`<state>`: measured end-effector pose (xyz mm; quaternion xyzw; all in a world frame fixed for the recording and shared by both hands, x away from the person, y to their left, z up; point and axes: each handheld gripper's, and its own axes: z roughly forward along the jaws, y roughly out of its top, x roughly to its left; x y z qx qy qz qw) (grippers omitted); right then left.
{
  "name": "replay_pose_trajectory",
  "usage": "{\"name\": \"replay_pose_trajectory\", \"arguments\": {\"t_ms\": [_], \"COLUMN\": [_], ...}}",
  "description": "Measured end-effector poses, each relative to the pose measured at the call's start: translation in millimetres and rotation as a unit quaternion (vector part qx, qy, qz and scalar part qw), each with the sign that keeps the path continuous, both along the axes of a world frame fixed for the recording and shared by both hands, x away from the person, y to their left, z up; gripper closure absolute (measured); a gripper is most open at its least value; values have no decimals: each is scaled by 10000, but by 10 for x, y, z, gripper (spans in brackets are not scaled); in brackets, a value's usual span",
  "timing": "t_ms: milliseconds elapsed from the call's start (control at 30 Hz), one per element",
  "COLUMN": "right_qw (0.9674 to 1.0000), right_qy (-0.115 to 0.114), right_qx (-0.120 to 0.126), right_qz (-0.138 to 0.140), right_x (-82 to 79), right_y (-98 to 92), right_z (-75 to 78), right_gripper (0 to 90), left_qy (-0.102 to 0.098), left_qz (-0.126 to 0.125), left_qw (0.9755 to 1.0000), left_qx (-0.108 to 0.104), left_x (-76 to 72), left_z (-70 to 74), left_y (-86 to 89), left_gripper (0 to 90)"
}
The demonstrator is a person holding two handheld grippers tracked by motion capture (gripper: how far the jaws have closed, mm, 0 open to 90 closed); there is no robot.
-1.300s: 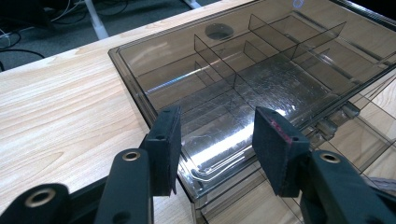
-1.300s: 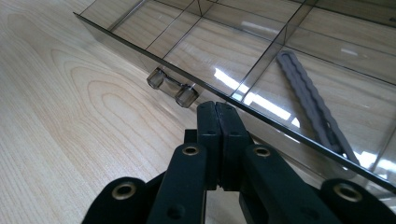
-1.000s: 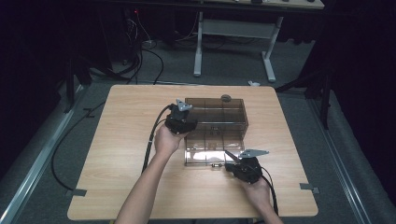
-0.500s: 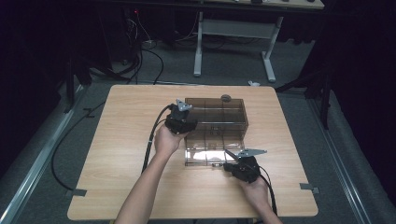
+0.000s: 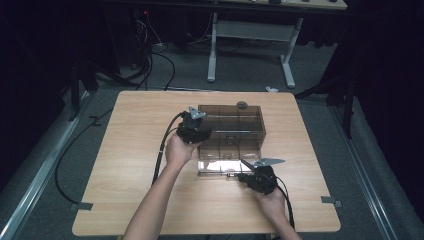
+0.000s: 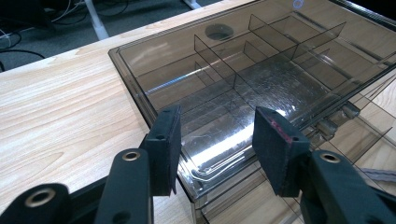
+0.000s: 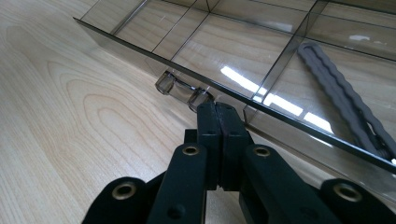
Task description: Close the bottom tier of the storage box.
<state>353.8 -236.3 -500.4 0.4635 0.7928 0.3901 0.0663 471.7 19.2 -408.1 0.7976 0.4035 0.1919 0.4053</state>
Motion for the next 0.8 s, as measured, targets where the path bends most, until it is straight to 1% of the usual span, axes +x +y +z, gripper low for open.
{"name": "replay_pose_trajectory", "arguments": {"t_ms": [100,233,267,300,367,400,800], "right_qw": [10000,10000,10000,10000,10000,10000,9999], "right_qy": [-1,5,6,2,19,23,49], "right_qx": [-55,-65,-62,-73,-72,-93,-27], "right_qz": [11,3,-5,6,-23,-20,-132], "right_x": [23,53,60,69,77,84,130], "right_y": [20,49,55,57,64,63,38], "right_z": [7,16,17,18,20,22,8], "right_gripper": [894,894,894,893,894,894,896], "left_qy": [2,2,-85,-90,-73,0,4], "left_qz": [-1,-2,-83,-89,-64,-4,5], "left_qw": [10000,10000,9999,9999,10000,10000,10000], "left_qx": [0,-2,3,7,1,-6,0], "left_x": [0,0,18,20,15,1,1], "left_z": [0,0,-3,-3,-4,-1,1], "left_y": [1,1,4,6,4,2,-1], "left_gripper": [529,529,529,529,529,529,529]}}
